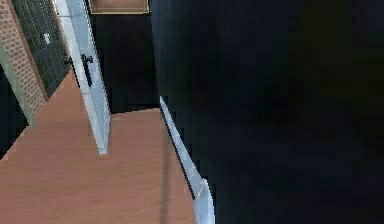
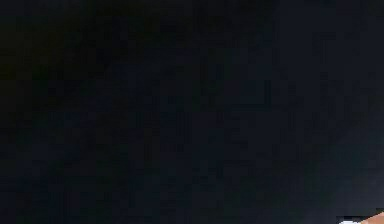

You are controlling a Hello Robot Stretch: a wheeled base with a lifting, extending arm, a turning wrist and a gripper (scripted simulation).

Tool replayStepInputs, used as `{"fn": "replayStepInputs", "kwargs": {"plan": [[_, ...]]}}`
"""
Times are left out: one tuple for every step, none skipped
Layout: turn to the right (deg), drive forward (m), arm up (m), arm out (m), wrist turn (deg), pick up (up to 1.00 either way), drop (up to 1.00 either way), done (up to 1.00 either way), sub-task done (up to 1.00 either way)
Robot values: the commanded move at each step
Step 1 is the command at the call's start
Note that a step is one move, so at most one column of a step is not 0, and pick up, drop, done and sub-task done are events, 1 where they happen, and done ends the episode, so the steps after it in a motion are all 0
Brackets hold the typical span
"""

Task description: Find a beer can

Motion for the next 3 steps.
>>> {"fn": "replayStepInputs", "kwargs": {"plan": [[-12.0, 0.00, 0.00, 0.00, 0.0, 0.00, 0.00, 0.00, 0.00], [0.0, 0.45, 0.00, 0.00, 0.0, 0.00, 0.00, 0.00, 0.00], [-36.0, 0.00, 0.00, 0.00, 0.0, 0.00, 0.00, 0.00, 0.00]]}}
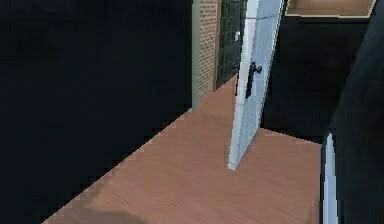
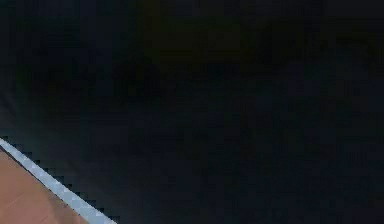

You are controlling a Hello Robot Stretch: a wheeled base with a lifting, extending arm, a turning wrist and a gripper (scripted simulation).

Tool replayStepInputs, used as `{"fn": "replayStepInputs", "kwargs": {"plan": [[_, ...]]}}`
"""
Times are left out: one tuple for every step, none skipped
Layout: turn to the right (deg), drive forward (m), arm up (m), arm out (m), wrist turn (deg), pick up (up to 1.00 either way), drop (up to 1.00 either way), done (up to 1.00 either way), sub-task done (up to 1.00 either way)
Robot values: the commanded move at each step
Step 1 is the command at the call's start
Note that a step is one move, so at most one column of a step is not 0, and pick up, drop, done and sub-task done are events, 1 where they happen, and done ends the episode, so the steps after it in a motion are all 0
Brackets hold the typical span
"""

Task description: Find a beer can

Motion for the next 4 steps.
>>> {"fn": "replayStepInputs", "kwargs": {"plan": [[0.0, 1.00, 0.00, 0.00, 0.0, 0.00, 0.00, 0.00, 0.00], [0.0, 0.40, 0.00, 0.00, 0.0, 0.00, 0.00, 0.00, 0.00], [15.0, 0.00, 0.00, 0.00, 0.0, 0.00, 0.00, 0.00, 0.00], [0.0, 1.00, 0.00, 0.00, 0.0, 0.00, 0.00, 0.00, 0.00]]}}
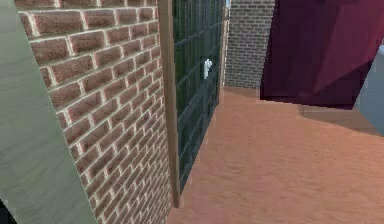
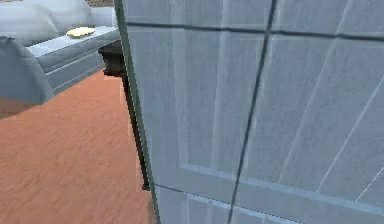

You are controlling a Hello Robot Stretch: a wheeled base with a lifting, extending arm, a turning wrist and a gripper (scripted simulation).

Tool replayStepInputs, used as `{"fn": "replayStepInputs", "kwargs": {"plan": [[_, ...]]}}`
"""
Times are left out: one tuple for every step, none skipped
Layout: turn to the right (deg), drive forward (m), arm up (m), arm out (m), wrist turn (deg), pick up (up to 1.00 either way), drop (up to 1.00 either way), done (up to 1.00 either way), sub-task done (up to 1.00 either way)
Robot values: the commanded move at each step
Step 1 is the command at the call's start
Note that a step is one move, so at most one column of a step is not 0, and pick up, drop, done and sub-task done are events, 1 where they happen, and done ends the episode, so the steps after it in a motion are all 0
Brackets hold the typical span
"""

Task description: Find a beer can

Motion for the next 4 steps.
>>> {"fn": "replayStepInputs", "kwargs": {"plan": [[9.0, 0.00, 0.00, 0.00, 0.0, 0.00, 0.00, 0.00, 0.00], [0.0, 0.40, 0.00, 0.00, 0.0, 0.00, 0.00, 0.00, 0.00], [45.0, 0.00, 0.00, 0.00, 0.0, 0.00, 0.00, 0.00, 0.00], [21.0, 0.00, 0.00, 0.00, 0.0, 0.00, 0.00, 0.00, 0.00]]}}
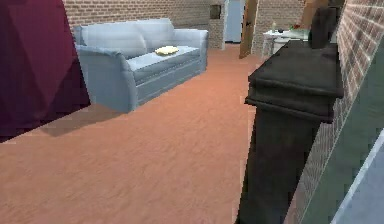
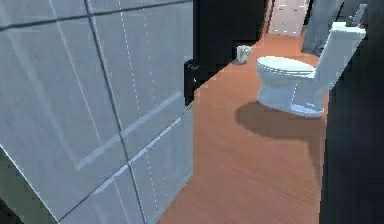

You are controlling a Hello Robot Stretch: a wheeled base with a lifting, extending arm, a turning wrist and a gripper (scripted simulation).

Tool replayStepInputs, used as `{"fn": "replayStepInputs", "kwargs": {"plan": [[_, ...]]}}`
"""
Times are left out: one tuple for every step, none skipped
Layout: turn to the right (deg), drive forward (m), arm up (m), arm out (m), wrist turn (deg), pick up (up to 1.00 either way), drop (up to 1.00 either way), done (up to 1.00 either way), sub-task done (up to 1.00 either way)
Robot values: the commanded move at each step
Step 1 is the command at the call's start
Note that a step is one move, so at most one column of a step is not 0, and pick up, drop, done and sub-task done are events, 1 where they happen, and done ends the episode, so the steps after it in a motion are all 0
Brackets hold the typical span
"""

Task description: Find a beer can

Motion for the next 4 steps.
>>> {"fn": "replayStepInputs", "kwargs": {"plan": [[0.0, 0.75, 0.00, 0.00, 0.0, 0.00, 0.00, 0.00, 0.00], [-45.0, 0.00, 0.00, 0.00, 0.0, 0.00, 0.00, 0.00, 0.00], [-33.0, 0.00, 0.00, 0.00, 0.0, 0.00, 0.00, 0.00, 0.00], [0.0, 0.55, 0.00, 0.00, 0.0, 0.00, 0.00, 0.00, 0.00]]}}
